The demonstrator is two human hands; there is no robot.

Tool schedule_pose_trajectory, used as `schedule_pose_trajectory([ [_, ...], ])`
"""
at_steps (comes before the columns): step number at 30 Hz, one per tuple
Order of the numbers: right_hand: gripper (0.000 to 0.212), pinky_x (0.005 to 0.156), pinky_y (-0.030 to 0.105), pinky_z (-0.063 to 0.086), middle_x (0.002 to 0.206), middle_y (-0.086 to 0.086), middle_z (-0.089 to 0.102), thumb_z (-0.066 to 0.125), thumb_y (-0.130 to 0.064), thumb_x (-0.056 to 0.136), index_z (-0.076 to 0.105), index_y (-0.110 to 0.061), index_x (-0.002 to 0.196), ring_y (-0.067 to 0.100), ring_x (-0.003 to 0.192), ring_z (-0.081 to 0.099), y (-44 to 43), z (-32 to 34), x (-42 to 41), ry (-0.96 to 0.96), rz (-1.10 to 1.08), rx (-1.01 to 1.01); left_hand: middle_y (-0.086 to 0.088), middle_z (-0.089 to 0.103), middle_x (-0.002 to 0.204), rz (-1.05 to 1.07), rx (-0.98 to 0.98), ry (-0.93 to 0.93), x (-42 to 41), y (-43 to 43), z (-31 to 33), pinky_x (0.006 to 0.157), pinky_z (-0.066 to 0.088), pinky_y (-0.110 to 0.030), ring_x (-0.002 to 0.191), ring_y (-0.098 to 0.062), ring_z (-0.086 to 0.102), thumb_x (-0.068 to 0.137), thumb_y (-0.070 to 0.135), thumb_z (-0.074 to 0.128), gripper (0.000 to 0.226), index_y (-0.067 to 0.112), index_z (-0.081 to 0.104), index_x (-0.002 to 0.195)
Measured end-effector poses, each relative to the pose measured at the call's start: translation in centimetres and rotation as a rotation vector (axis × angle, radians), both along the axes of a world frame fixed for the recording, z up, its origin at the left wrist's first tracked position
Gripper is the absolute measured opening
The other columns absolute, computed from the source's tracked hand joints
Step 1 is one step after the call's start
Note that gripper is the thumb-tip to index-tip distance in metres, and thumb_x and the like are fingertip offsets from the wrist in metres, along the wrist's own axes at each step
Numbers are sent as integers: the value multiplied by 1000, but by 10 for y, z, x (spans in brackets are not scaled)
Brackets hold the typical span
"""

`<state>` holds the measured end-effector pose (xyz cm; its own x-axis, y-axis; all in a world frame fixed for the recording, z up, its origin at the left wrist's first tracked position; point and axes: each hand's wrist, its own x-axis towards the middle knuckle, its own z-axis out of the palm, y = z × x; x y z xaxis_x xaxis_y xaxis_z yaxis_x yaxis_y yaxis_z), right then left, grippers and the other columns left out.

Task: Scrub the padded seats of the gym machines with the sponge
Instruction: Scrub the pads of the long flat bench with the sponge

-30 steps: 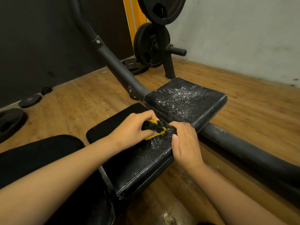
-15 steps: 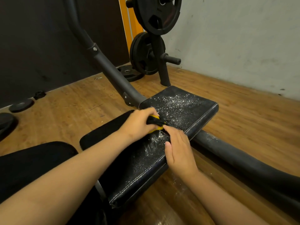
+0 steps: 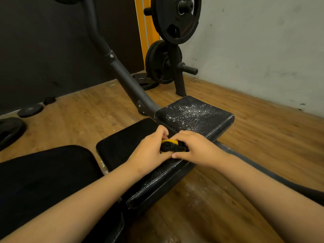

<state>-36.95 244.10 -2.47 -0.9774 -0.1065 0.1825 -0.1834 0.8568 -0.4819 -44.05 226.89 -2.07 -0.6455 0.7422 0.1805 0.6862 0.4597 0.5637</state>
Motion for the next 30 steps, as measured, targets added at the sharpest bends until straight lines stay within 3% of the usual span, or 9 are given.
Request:
schedule_pose_trajectory([
  [4,28,78,27,43,94,-12,56,73,-38,80,57,-27,99,7,89,53,-2,5,0,3,7,87,10,40,132,127,-72,187,23,-32,-1,104,39,-22,122,-3,38,82,40,72,64,23,41,136],
  [8,33,75,33,48,97,-13,62,67,-55,79,59,-33,103,10,88,58,-16,15,-5,12,-61,205,14,36,135,179,-152,228,42,-67,-9,106,29,-19,127,-2,31,80,62,59,70,26,40,137],
  [11,23,72,32,47,93,-10,65,68,-48,81,62,-32,96,13,86,61,-19,18,-5,-4,-20,239,10,38,138,221,-195,261,47,-83,-16,105,26,-19,129,-5,31,73,80,37,87,24,42,138],
  [14,22,73,36,50,92,-10,64,69,-44,82,64,-30,98,12,83,59,-9,19,2,-81,34,226,6,38,141,251,-238,297,47,-82,-20,107,27,-22,131,-8,31,71,85,22,97,20,40,141],
  [21,27,79,39,50,101,7,68,64,-37,87,62,-24,111,30,95,62,-1,9,-49,-65,-324,178,8,39,139,274,-227,304,46,-82,-22,106,30,-22,131,-7,32,69,86,21,98,23,43,140],
  [27,24,77,36,48,95,-3,63,67,-36,84,64,-23,104,19,88,61,-47,2,7,32,-78,89,8,41,137,280,-222,292,45,-84,-24,106,32,-23,130,-7,32,71,85,32,94,22,45,139],
  [30,23,76,37,50,94,-3,63,68,-35,85,64,-23,103,18,87,61,-27,-1,24,24,-103,87,9,36,142,278,-216,272,46,-83,-22,108,29,-22,134,-5,27,73,81,38,91,24,39,143],
])
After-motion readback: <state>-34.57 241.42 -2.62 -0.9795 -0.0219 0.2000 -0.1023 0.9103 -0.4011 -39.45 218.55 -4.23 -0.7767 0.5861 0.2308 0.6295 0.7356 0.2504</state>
